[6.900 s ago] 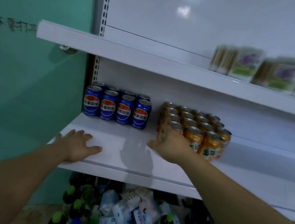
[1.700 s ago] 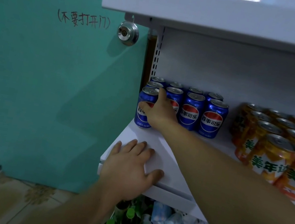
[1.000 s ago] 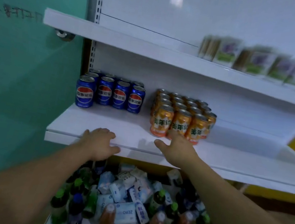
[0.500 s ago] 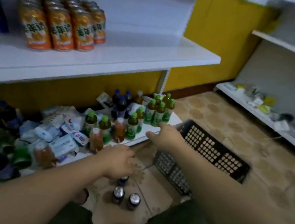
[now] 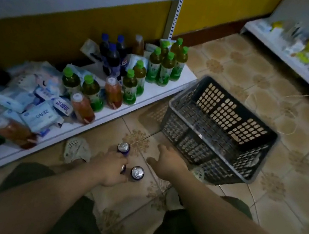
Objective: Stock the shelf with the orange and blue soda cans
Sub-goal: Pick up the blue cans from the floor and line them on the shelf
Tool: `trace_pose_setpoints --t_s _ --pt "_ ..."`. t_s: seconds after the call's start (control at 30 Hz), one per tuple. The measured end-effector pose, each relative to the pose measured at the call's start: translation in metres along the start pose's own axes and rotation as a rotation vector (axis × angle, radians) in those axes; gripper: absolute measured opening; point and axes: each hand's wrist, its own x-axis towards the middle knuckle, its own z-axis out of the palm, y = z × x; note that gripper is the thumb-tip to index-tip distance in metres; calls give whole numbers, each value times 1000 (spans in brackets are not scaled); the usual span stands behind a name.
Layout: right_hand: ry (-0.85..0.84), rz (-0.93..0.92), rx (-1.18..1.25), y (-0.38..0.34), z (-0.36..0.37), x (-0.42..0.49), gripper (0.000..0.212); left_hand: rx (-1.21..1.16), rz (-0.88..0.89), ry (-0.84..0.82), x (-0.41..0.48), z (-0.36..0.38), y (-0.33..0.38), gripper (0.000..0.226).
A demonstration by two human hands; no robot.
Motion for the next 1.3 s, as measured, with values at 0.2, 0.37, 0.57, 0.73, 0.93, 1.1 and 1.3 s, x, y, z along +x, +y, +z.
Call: trace_pose_setpoints --t_s 0.2,0.37,0.57,0.73,0.93,1.1,1.3 --pt "-196 7 -5 12 69 81 62 -137 -67 -81 81 47 -52 53" --pt "-271 30 32 16 125 136 58 -174 -64 -77 144 92 -83 58" --pt "-407 54 -38 14 196 178 81 -214 -93 -86 178 131 -104 71" --pt "-328 -6 -157 18 205 190 60 -124 -80 -127 177 144 -112 85" --pt "-142 -87 38 9 141 159 63 -272 -40 -124 162 101 -89 59" --pt "103 -177 242 -22 70 101 73 -501 -6 54 120 40 -60 73" --pt "317 -228 424 -73 -24 17 83 -787 82 285 31 -30 -42 86"
